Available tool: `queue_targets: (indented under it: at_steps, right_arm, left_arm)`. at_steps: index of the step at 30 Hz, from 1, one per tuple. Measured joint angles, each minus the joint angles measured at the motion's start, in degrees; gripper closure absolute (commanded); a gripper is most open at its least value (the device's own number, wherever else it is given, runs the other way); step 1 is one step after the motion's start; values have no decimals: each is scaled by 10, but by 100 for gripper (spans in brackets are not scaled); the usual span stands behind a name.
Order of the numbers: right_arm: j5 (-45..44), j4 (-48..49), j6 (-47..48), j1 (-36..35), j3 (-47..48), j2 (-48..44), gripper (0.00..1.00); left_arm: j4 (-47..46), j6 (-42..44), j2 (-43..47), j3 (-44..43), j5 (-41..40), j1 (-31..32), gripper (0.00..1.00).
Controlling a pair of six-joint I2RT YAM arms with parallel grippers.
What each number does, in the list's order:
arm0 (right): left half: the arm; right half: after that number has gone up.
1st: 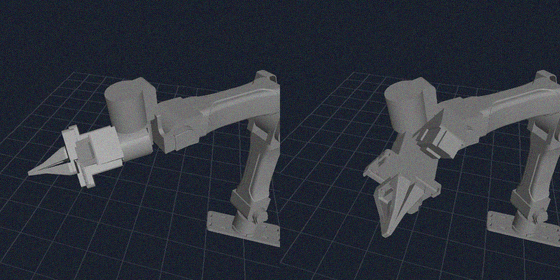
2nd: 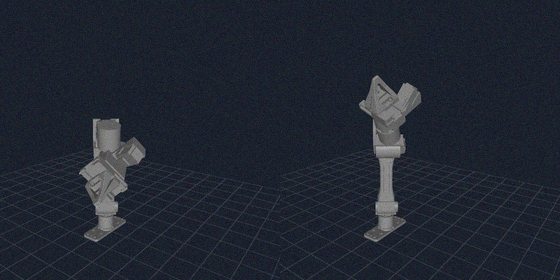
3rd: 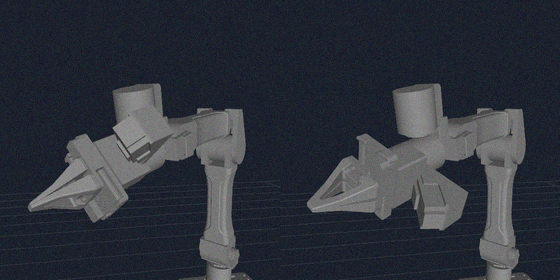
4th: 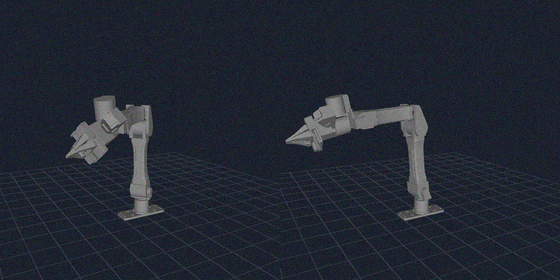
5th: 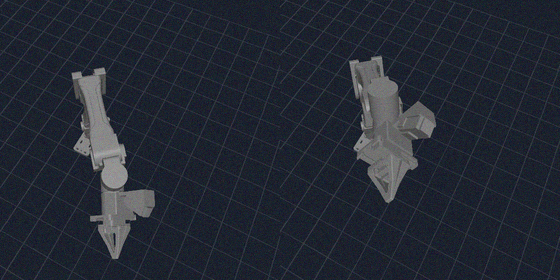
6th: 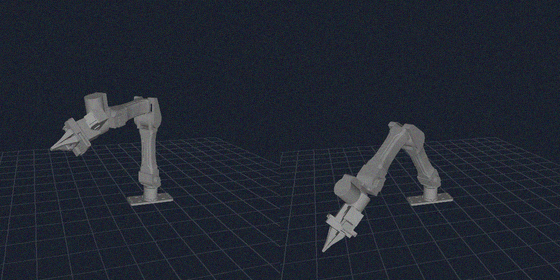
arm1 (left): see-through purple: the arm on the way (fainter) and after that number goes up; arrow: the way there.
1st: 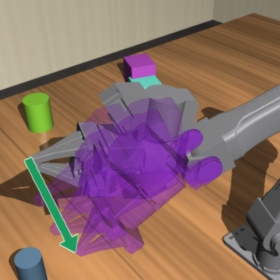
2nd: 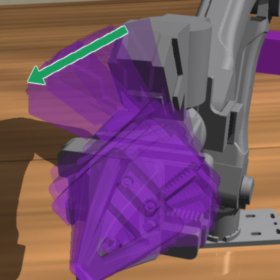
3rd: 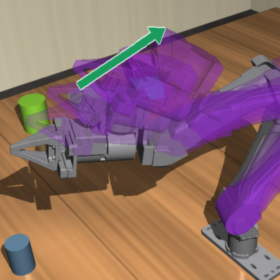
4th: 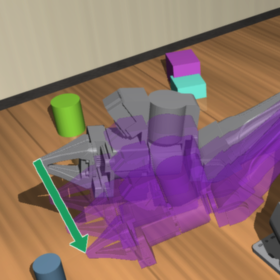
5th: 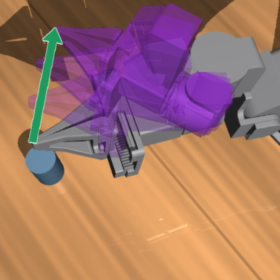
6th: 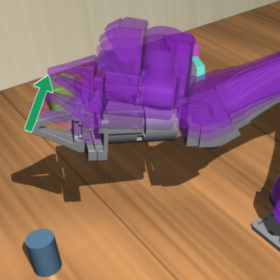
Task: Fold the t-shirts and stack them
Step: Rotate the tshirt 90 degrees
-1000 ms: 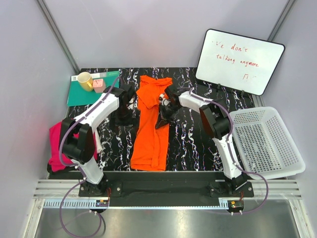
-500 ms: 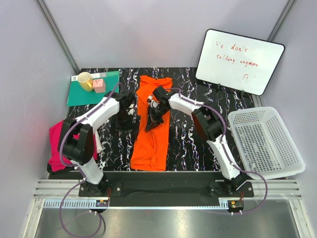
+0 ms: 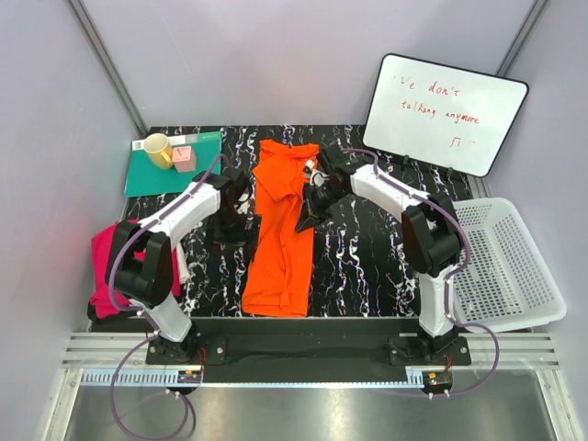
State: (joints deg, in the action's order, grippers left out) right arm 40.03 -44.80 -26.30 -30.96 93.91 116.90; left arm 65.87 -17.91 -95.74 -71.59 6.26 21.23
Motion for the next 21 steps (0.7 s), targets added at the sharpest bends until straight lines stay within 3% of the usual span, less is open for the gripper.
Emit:
queue_targets:
  at_steps: [9,21]
  right_arm:
    - [1,-6,12,-3,-64,34,100]
    - [23,-14,19,-46,-31,108,100]
  left_arm:
    - [-1,8,0,0,0,0,1]
    - [-1,19,-1,6,-3,0,1]
